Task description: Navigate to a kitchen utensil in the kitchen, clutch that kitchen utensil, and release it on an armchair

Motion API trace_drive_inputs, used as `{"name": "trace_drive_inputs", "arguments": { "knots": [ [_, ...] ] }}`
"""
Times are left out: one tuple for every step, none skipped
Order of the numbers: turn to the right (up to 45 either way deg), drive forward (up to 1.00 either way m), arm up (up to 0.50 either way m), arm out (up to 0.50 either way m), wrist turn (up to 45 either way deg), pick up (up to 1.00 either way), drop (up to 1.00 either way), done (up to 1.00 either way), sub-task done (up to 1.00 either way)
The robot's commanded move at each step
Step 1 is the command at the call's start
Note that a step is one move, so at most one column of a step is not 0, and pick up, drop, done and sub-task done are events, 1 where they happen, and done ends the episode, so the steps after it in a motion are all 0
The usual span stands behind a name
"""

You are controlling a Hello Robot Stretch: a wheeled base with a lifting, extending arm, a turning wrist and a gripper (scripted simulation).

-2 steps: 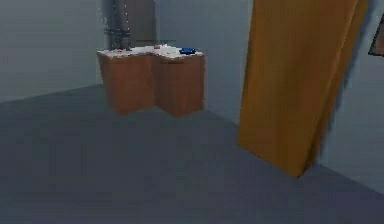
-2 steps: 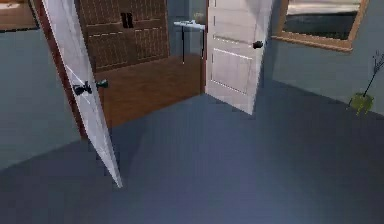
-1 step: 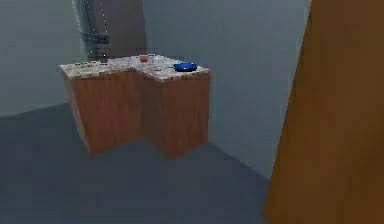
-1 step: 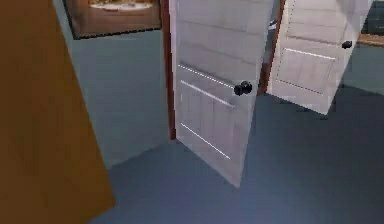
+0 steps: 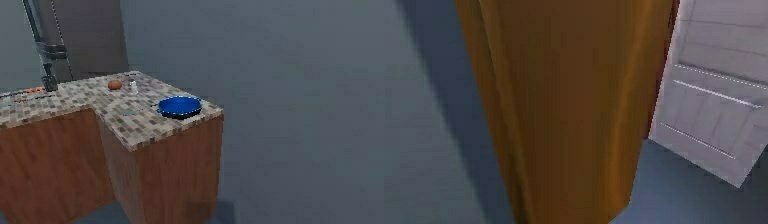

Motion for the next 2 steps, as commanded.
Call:
{"name": "trace_drive_inputs", "arguments": {
  "knots": [
    [-15.0,0.00,0.00,0.00,0.0,0.00,0.00,0.00,0.00],
    [0.0,0.10,0.00,0.00,0.0,0.00,0.00,0.00,0.00]
  ]
}}
